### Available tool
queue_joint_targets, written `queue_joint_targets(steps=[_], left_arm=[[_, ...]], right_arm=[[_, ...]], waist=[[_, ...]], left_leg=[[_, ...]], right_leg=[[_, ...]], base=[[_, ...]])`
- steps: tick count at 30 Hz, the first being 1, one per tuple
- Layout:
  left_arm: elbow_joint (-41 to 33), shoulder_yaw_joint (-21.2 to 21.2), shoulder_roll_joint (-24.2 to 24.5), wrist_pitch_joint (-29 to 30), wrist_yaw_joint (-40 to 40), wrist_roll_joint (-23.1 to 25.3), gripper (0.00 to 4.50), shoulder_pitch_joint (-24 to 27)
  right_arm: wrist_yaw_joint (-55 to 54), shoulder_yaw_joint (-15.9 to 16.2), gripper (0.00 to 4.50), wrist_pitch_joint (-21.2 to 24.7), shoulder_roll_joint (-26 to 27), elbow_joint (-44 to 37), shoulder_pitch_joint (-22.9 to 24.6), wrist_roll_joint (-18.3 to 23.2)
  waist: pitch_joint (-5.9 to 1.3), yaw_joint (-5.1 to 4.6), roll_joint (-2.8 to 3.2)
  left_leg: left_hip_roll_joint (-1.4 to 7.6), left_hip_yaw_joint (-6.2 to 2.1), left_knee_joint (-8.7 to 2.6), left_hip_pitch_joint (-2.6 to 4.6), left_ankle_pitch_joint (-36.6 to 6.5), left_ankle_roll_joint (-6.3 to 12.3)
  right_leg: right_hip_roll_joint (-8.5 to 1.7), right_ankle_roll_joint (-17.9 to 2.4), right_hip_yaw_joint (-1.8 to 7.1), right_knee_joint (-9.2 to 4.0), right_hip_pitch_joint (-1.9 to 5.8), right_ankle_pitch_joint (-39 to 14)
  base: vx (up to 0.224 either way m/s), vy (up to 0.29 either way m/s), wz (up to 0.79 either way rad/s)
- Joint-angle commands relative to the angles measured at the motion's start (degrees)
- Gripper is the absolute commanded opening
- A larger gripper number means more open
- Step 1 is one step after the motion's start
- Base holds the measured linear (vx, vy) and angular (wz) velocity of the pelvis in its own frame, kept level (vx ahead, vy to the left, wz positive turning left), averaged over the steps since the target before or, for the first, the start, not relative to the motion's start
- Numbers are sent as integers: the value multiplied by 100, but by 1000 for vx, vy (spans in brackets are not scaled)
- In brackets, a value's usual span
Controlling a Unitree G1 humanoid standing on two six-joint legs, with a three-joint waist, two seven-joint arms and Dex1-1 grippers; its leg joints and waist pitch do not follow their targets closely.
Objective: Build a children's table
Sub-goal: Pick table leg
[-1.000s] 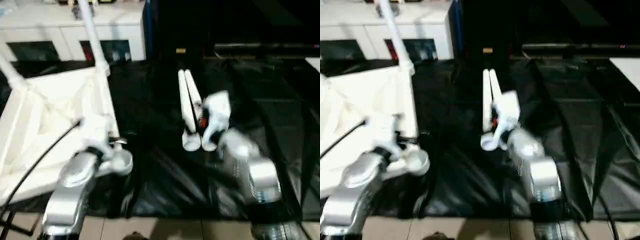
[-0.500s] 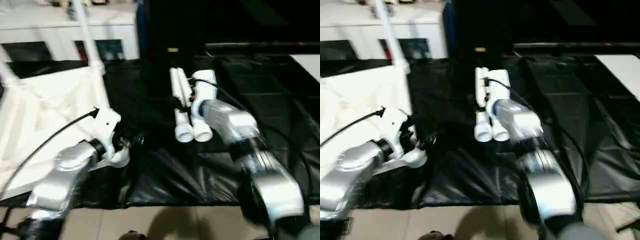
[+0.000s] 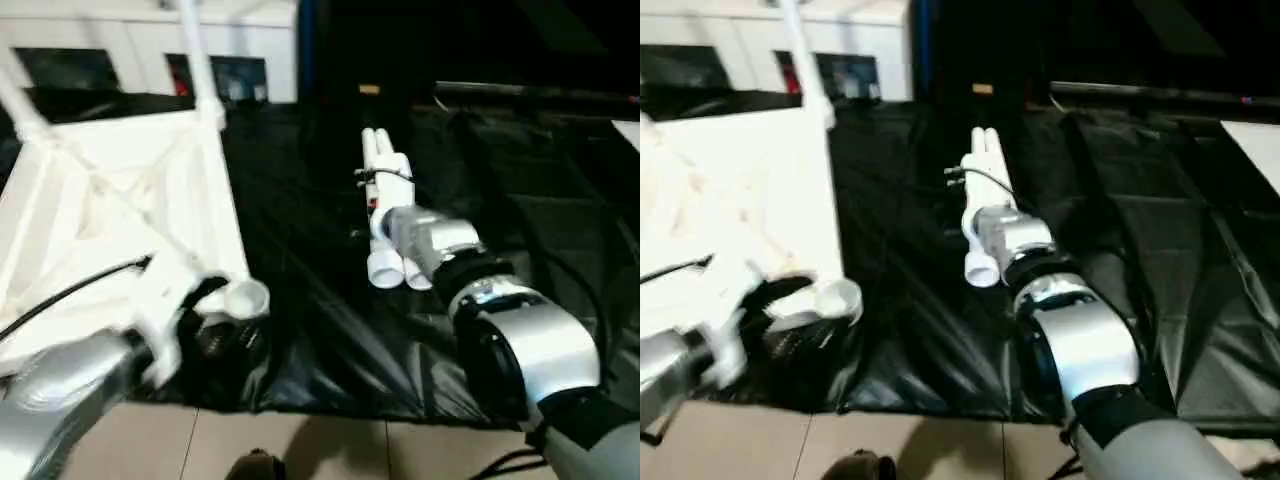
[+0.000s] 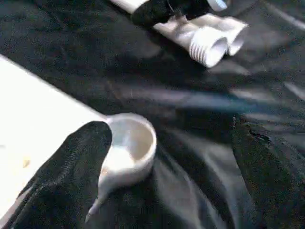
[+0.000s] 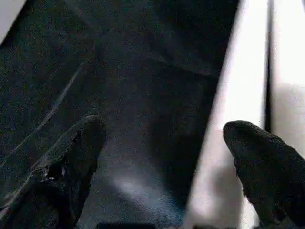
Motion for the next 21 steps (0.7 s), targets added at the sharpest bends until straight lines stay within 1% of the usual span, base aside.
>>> queue_joint_targets(steps=[1,2,3,4,5,6,7,9,11,12,13,14,16,18,19,20,21], left_arm=[[-292,237,113,202,-25,-178,450,93],[-301,246,118,209,-28,-183,450,99],[-335,285,141,229,-38,-199,450,127],[-371,329,166,267,-40,-233,450,145],[-407,368,191,308,-38,-265,450,158],[-464,422,230,368,-27,-309,450,179],[-475,431,236,379,-23,-320,450,184],[-560,526,291,486,-3,-420,450,188],[-588,557,303,531,7,-458,450,181],[-604,573,309,556,14,-478,450,178],[-599,567,319,570,16,-492,450,160],[-584,540,341,576,6,-506,450,139],[-600,528,359,609,13,-538,450,126],[-621,517,389,653,17,-583,450,109],[-638,529,408,683,16,-612,450,105],[-651,542,422,705,16,-631,450,106],[-708,604,471,780,7,-682,450,120]], right_arm=[[-131,-144,444,-28,-5,168,-109,-33],[-140,-148,444,-23,-5,173,-110,-33],[-187,-167,444,-16,-7,189,-114,-29],[-224,-194,444,-44,-11,208,-123,-23],[-218,-218,444,-93,-14,226,-134,-14],[-218,-267,444,-187,-20,244,-156,12],[-218,-274,444,-200,-20,248,-159,14],[-265,-362,444,-355,-52,236,-206,69],[-294,-383,444,-419,-67,229,-218,69],[-310,-391,444,-453,-75,228,-224,65],[-396,-438,444,-558,-101,216,-224,89],[-488,-464,444,-637,-133,211,-209,81],[-563,-484,444,-609,-157,236,-173,41],[-604,-520,444,-583,-170,269,-146,20],[-617,-540,444,-559,-175,284,-139,22],[-650,-569,444,-547,-181,299,-130,37],[-664,-564,444,-482,-196,338,-112,6]], waist=[[-330,33,97],[-328,43,91],[-317,81,91],[-306,90,88],[-308,114,83],[-305,128,83],[-295,131,81],[-296,132,88],[-301,124,97],[-304,128,82],[-305,134,111],[-304,125,102],[-279,128,114],[-291,123,108],[-262,112,93],[-272,112,93],[-235,110,80]], left_leg=[[401,-161,-536,312,-2303,-593],[404,-159,-545,310,-2349,-641],[402,-163,-554,318,-2469,-721],[399,-165,-562,316,-2567,-756],[395,-167,-570,330,-2732,-819],[397,-183,-578,323,-2824,-869],[397,-198,-591,313,-2929,-904],[394,-211,-595,312,-3008,-942],[392,-210,-591,309,-3026,-954],[386,-207,-586,300,-2971,-927],[383,-208,-579,303,-2962,-925],[382,-200,-574,308,-2951,-911],[374,-196,-571,307,-2913,-881],[370,-192,-565,299,-2806,-863],[362,-192,-572,272,-2747,-830],[363,-195,-569,270,-2714,-813],[354,-194,-573,254,-2669,-774]], right_leg=[[-442,-979,277,-429,41,-558],[-443,-937,281,-438,40,-597],[-446,-855,289,-453,17,-712],[-448,-816,296,-462,5,-821],[-460,-744,307,-481,-12,-1030],[-478,-693,314,-490,-16,-1143],[-485,-656,313,-500,-18,-1272],[-486,-650,312,-502,-27,-1317],[-483,-670,314,-500,-32,-1250],[-481,-682,314,-499,-22,-1205],[-481,-681,316,-496,-34,-1192],[-479,-675,319,-506,-41,-1180],[-453,-675,323,-507,-56,-1072],[-442,-695,316,-484,-40,-919],[-435,-694,311,-484,-39,-856],[-434,-690,311,-477,-27,-831],[-433,-685,313,-484,-36,-822]], base=[[0,0,0],[0,0,0],[0,0,0],[0,0,0],[0,0,0],[0,0,0],[0,0,0],[0,0,0],[0,0,0],[0,0,0],[0,0,0],[0,0,0],[0,0,0],[0,0,0],[0,0,0],[0,0,0],[0,0,0]])
